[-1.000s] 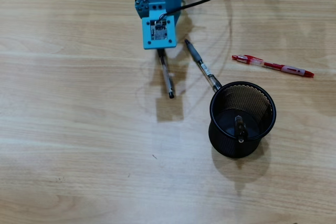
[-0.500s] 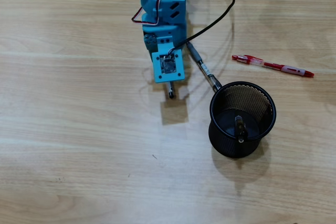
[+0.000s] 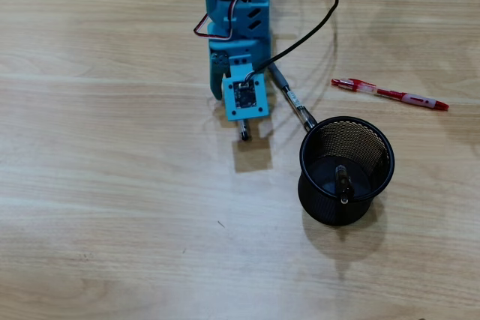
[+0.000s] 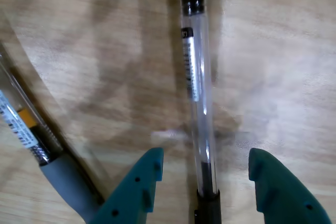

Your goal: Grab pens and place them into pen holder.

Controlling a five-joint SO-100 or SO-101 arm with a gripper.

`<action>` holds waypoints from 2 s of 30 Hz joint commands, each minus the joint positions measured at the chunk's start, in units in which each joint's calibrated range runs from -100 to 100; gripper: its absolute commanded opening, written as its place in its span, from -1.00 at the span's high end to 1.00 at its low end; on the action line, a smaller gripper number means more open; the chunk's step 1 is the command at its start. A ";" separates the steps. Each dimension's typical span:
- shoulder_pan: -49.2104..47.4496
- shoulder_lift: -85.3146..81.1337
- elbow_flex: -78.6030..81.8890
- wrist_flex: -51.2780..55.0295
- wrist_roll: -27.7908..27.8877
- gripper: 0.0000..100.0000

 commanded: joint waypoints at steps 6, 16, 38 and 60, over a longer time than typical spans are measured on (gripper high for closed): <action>-0.30 3.02 2.40 -5.56 -0.71 0.61; -1.12 3.19 7.02 -12.03 -2.97 0.79; -0.12 -23.22 4.03 -11.30 -2.44 0.96; -12.92 -23.05 -28.82 -20.78 -5.90 0.96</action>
